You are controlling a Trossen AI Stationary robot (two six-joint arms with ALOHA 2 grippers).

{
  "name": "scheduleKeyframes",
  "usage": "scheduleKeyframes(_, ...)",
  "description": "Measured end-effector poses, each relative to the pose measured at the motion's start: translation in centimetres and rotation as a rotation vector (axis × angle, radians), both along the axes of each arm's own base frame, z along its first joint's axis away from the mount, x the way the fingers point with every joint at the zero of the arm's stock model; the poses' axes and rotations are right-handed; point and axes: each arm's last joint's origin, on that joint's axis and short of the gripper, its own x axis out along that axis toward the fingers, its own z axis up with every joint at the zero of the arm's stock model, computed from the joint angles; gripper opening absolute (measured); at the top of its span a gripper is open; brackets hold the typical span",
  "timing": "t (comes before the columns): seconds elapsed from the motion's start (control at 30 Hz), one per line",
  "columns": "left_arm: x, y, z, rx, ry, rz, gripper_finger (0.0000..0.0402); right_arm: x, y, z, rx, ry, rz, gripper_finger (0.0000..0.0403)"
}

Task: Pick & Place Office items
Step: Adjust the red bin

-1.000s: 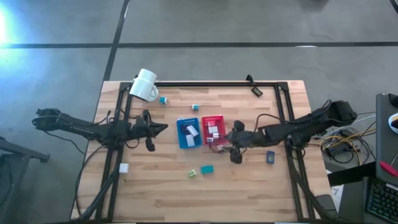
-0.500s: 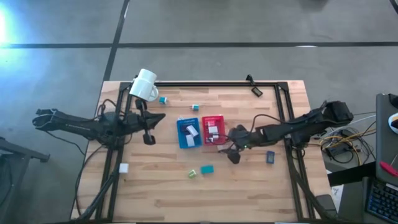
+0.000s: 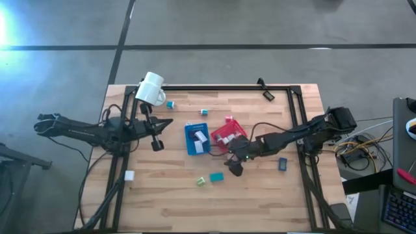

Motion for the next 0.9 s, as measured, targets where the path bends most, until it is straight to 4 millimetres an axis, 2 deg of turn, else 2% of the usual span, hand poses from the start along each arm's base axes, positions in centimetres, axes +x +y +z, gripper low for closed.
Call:
scheduleKeyframes(0.2,0.1,0.0,-0.4,0.017,0.048,0.003,0.0007,0.4,-0.1,2.5,-0.072,0.160,-0.001,0.0302)
scheduleKeyframes(0.33,0.1,0.0,-0.8,0.066,0.094,0.012,0.0007,-0.2,0.4,4.1,-0.193,0.284,0.031,0.0302)
scheduleKeyframes(0.47,0.1,0.0,-0.8,0.071,0.094,0.011,0.0007,-1.1,0.8,4.3,-0.342,0.414,0.107,0.0302)
scheduleKeyframes(0.67,0.2,0.0,-0.8,0.072,0.092,0.004,0.0007,-1.5,0.3,4.7,-0.529,0.454,0.200,0.0302)
scheduleKeyframes(0.9,0.2,0.0,-0.8,0.066,0.094,0.000,0.0007,-1.4,-0.1,4.5,-0.686,0.510,0.411,0.0284)
